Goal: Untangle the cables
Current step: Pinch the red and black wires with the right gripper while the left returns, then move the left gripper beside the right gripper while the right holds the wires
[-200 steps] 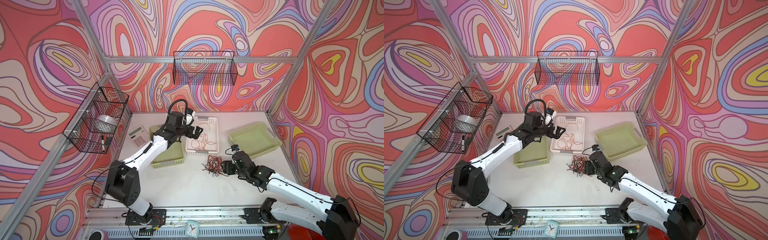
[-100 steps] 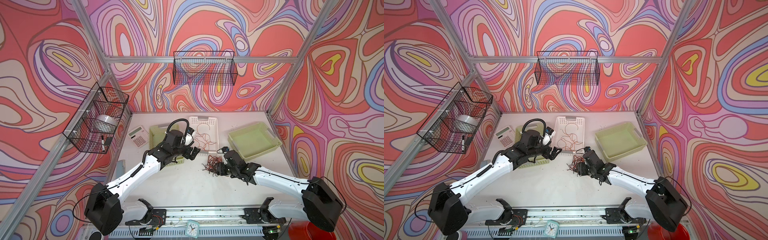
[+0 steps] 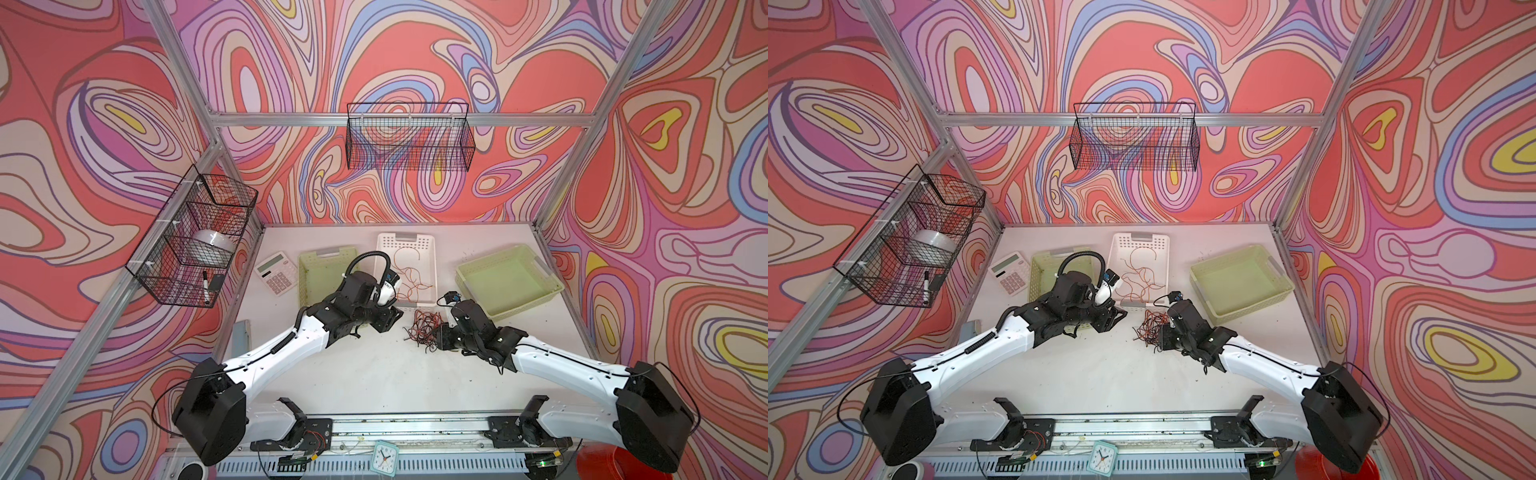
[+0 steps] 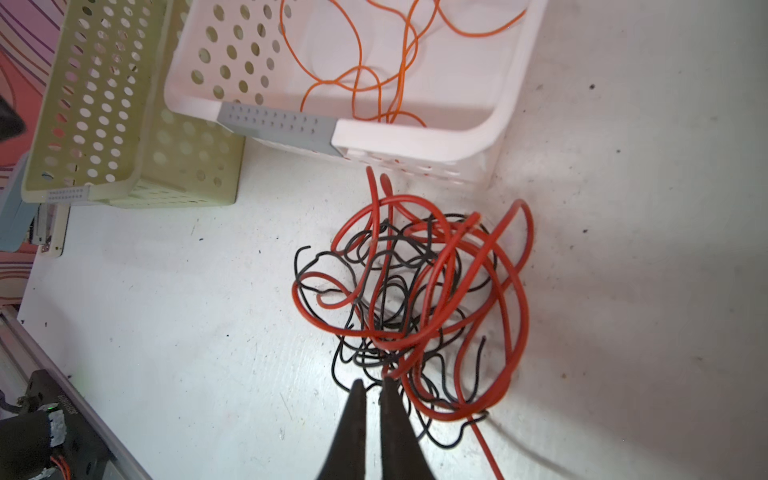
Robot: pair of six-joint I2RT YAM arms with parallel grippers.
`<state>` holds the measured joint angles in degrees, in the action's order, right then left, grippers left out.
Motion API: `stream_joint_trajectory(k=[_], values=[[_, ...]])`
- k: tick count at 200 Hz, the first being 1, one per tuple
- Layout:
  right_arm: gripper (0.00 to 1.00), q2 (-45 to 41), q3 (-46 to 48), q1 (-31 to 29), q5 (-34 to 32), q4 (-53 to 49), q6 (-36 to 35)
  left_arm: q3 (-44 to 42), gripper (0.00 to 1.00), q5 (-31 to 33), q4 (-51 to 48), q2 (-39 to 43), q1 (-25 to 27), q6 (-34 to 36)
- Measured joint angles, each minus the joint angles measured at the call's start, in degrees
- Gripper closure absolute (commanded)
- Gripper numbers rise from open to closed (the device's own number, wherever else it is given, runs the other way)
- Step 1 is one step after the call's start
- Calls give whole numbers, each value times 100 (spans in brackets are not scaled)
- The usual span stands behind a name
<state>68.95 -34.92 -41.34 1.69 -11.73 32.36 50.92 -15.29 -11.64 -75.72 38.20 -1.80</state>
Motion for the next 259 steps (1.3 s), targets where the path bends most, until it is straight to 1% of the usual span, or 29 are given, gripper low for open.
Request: stream_joint_trajectory(k=[7,17,32,47,64,87,118,138,148,159,176,194,209,225,234,243,259], values=[[84,-20,0,0,-55,-37,-7,0,45,-15,2,-83,33,15],[72,-24,-2,0,-122,-105,35,0,45,-33,7,-201,90,31],[68,-26,-2,0,-267,-219,46,13,46,-66,20,-339,177,33],[58,-26,-11,0,-459,-332,116,83,47,-92,48,-498,280,33],[53,-26,-92,0,-673,-498,190,181,48,-118,127,-699,369,31],[52,9,-229,98,-798,-581,240,334,51,-133,216,-986,448,11],[56,293,-243,533,-662,-540,339,382,51,-179,348,-1158,461,-68],[58,557,-243,603,-555,-501,356,385,51,-188,428,-1158,461,-114],[62,686,-243,603,-501,-442,354,385,50,-188,457,-1158,461,-138],[68,844,-254,603,-435,-374,323,385,48,-205,474,-1158,461,-144],[78,1099,-310,603,-334,-323,221,385,41,-214,505,-1158,463,-149],[88,1196,-369,603,-269,-273,122,385,29,-223,527,-1156,463,-160],[100,1086,-391,603,-260,-273,-31,385,20,-223,546,-1152,463,-188],[100,866,-461,601,-264,-304,-153,385,11,-216,581,-1123,476,-275],[100,750,-564,595,-243,-326,-216,385,3,-205,647,-1097,496,-339],[100,684,-684,586,-190,-326,-271,385,1,-192,745,-1073,525,-407],[100,664,-909,538,-28,-319,-293,385,1,-92,975,-1060,577,-540]])
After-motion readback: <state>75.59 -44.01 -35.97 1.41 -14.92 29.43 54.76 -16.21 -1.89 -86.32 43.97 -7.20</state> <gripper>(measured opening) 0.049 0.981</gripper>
